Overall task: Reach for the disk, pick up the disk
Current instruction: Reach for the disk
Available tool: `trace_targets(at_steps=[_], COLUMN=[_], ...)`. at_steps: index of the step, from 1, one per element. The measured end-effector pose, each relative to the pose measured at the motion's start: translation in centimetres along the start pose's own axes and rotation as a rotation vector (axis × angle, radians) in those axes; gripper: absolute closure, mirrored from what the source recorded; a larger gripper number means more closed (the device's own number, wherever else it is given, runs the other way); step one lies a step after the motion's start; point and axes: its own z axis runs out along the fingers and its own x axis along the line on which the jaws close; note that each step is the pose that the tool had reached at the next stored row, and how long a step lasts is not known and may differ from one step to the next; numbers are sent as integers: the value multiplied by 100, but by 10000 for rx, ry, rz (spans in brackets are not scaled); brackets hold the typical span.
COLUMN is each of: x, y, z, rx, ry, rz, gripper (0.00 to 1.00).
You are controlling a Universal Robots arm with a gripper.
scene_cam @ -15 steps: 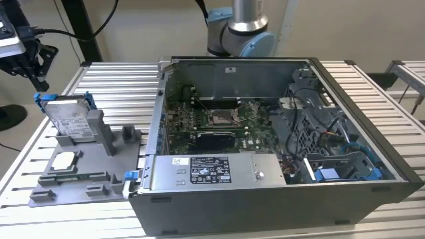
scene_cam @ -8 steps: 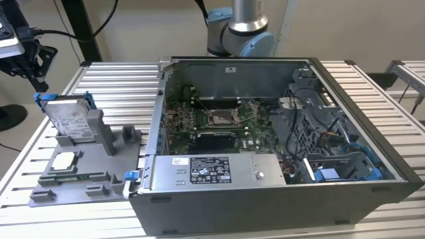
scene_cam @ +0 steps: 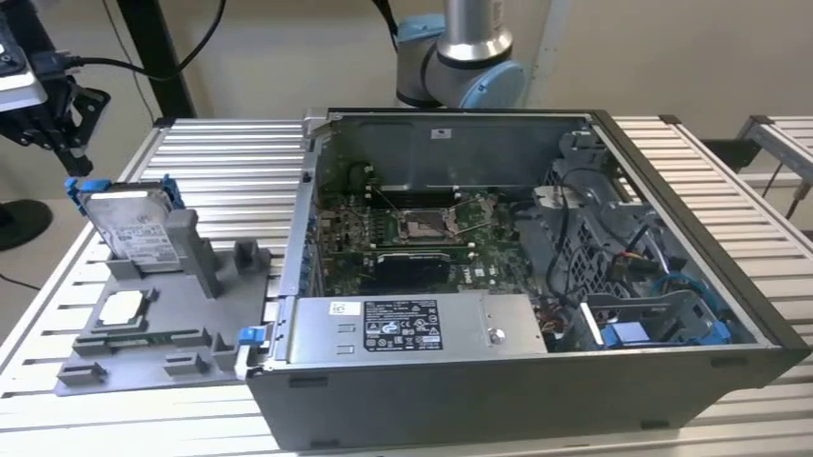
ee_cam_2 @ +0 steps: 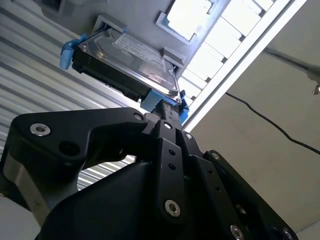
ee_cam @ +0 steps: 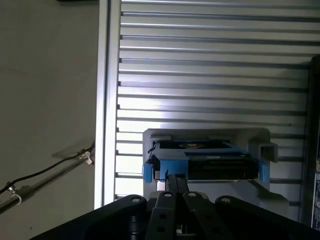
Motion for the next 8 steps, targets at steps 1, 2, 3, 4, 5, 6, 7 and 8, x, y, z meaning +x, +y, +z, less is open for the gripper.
trace_targets(at_steps=[1,2,3,4,5,6,7,8], x=[0,0,0,0,0,0,0,0], y=[0,0,0,0,0,0,0,0], z=[0,0,0,0,0,0,0,0], rx=[0,1,0,0,0,0,0,1], ry=[0,2,2,2,3,4,6,9], rz=[0,0,0,-10,-32,-75,-139,-218], gripper=[100,100,100,100,100,100,100,100])
